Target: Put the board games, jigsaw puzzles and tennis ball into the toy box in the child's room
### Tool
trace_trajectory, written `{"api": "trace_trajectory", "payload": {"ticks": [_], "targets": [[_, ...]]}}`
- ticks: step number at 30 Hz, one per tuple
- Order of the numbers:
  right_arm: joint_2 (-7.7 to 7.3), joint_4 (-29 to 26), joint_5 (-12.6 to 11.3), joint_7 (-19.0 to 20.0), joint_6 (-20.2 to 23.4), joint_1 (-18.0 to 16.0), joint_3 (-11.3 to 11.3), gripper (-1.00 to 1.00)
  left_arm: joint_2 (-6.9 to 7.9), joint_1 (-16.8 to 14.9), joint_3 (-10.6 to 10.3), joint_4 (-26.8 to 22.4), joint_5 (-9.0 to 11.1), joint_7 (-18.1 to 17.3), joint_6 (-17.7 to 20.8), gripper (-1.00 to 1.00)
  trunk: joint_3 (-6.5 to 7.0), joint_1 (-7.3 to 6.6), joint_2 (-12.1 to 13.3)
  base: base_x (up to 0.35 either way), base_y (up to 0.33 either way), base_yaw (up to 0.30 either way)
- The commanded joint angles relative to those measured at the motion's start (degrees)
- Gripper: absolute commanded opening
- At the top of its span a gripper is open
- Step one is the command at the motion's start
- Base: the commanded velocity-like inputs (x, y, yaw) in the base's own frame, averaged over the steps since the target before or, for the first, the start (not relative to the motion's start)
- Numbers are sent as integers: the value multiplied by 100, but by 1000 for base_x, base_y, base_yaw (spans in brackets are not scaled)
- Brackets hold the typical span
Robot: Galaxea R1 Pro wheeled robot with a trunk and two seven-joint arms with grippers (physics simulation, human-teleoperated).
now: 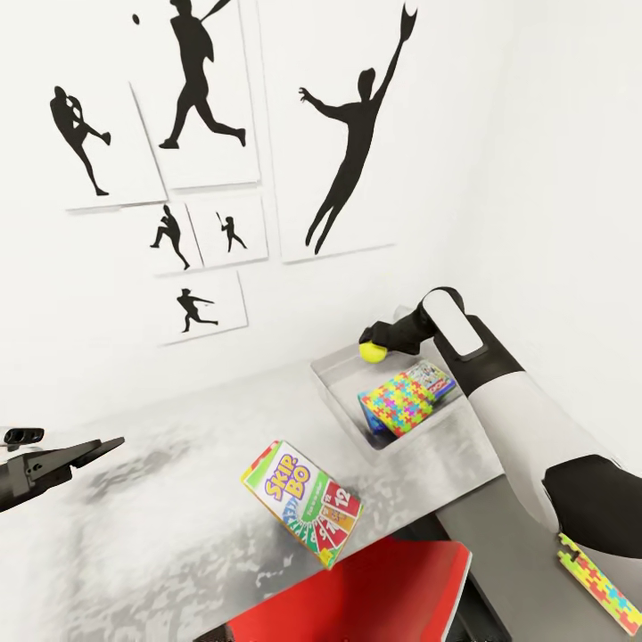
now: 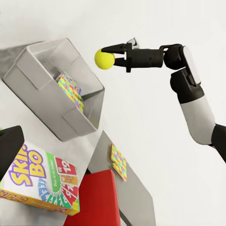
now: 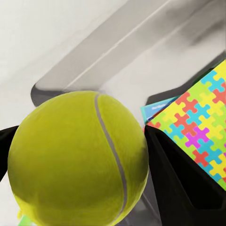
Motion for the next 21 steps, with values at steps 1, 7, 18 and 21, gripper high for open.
{"api": "trace_trajectory", "payload": {"ticks": [1, 7, 18, 21], "targets": [[-6, 8, -74, -69, 0, -7, 22, -100, 1, -4, 3, -2, -5, -23, 61, 100, -20, 3, -12, 0, 0, 0], [-5, 139, -73, -61, 0, -7, 20, -100, 1, -4, -2, -2, -5, -23, 61, 100, -72, 3, -12, 0, 0, 0], [2, 195, -72, -52, 0, -7, 20, -100, 0, -4, -10, -2, -5, -23, 61, 100, -167, 3, -12, 0, 0, 0], [64, 196, -83, 12, 0, -7, 20, -100, -1, -4, -11, -2, -5, -23, 61, 100, -192, 3, -12, 0, 0, 0]]}}
